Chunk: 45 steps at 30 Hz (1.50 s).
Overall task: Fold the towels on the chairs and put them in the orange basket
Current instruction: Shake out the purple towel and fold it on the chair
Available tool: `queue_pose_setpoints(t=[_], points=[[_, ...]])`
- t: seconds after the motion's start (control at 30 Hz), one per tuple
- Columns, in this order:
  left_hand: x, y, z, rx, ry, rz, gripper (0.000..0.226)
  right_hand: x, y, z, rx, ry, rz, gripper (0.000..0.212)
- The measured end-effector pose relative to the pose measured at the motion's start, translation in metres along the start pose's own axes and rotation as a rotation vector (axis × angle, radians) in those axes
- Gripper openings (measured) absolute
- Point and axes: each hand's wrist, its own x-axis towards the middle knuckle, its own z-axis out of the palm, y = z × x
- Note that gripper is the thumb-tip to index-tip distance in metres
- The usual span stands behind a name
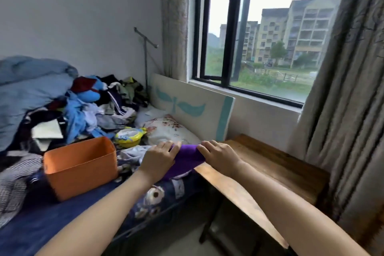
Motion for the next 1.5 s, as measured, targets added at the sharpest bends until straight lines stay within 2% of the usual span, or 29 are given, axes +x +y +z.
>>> queue_pose_setpoints(t=[0.17, 0.3, 0.43, 0.47, 0.53, 0.67, 0.8, 0.97, 1.07, 1.13, 1.23, 1.33, 1.5], points=[[-0.108, -0.099, -0.019, 0.096, -0.234, -0.182, 0.078, 0.096, -0.114, 0.038, 0.196, 0.043, -0.161, 0.015], [-0.185, -0.149, -0.039, 0.117, -0.446, -0.409, 0.065, 0.153, -0.197, 0.064, 0.321, 0.05, -0.247, 0.024], [-0.255, -0.181, -0.044, 0.148, -0.566, -0.594, 0.058, 0.192, -0.272, 0.081, 0.478, 0.047, -0.369, 0.009], [-0.27, -0.189, -0.044, 0.151, -0.587, -0.64, 0.059, 0.2, -0.286, 0.085, 0.497, 0.05, -0.4, 0.009], [-0.289, -0.198, -0.044, 0.129, -0.653, -0.705, 0.06, 0.212, -0.307, 0.096, 0.554, 0.042, -0.453, 0.027], [-0.301, -0.22, -0.025, 0.201, -0.711, -0.735, 0.061, 0.234, -0.327, 0.123, 0.603, 0.076, -0.479, 0.012], [-0.286, -0.252, 0.003, 0.235, -0.743, -0.731, 0.075, 0.261, -0.327, 0.175, 0.644, 0.085, -0.48, 0.022], [-0.264, -0.29, 0.055, 0.252, -0.792, -0.757, 0.077, 0.288, -0.312, 0.243, 0.755, 0.069, -0.511, 0.018], [-0.247, -0.318, 0.095, 0.123, -0.815, -0.831, 0.077, 0.309, -0.299, 0.289, 0.806, 0.03, -0.531, 0.02], [-0.231, -0.327, 0.104, 0.116, -0.859, -0.835, 0.071, 0.321, -0.295, 0.309, 0.836, -0.016, -0.518, 0.024], [-0.225, -0.342, 0.123, 0.031, -0.902, -0.919, 0.042, 0.336, -0.302, 0.34, 0.843, -0.078, -0.536, 0.03], [-0.225, -0.367, 0.141, 0.032, -0.963, -0.931, 0.038, 0.354, -0.313, 0.365, 0.851, -0.138, -0.56, 0.026], [-0.241, -0.441, 0.172, -0.144, -0.946, -0.935, 0.034, 0.409, -0.338, 0.406, 0.932, -0.345, -0.608, 0.021]])
